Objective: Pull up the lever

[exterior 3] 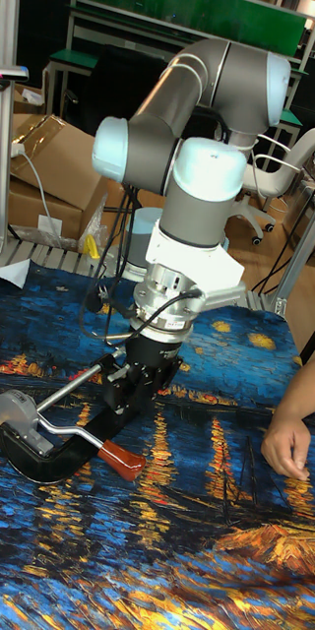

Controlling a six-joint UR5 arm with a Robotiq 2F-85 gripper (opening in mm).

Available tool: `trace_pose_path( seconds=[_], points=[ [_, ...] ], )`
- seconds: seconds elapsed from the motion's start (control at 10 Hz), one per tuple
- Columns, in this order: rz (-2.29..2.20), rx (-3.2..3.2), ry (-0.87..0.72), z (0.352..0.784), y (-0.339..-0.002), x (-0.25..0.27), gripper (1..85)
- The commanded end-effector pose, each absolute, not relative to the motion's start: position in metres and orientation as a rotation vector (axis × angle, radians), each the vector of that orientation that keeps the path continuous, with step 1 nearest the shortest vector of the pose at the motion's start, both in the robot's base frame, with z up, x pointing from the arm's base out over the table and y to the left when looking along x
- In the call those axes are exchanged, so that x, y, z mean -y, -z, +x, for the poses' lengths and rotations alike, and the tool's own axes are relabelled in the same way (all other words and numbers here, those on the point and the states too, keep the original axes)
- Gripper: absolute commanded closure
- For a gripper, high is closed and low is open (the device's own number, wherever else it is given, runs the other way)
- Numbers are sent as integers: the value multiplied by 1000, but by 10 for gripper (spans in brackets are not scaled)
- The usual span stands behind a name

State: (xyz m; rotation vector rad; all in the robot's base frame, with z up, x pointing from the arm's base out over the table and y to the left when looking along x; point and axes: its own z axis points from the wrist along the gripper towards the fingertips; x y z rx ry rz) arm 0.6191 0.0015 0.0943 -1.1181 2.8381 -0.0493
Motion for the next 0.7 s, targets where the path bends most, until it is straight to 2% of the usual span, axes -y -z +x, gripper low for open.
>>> trace_pose_path(
  seconds=[0.0, 0.6],
  points=[
    [-1173, -2791, 13, 636, -75, -8, 400],
    [-1202, -2757, 53, 652, -53, -4, 400]
  ],
)
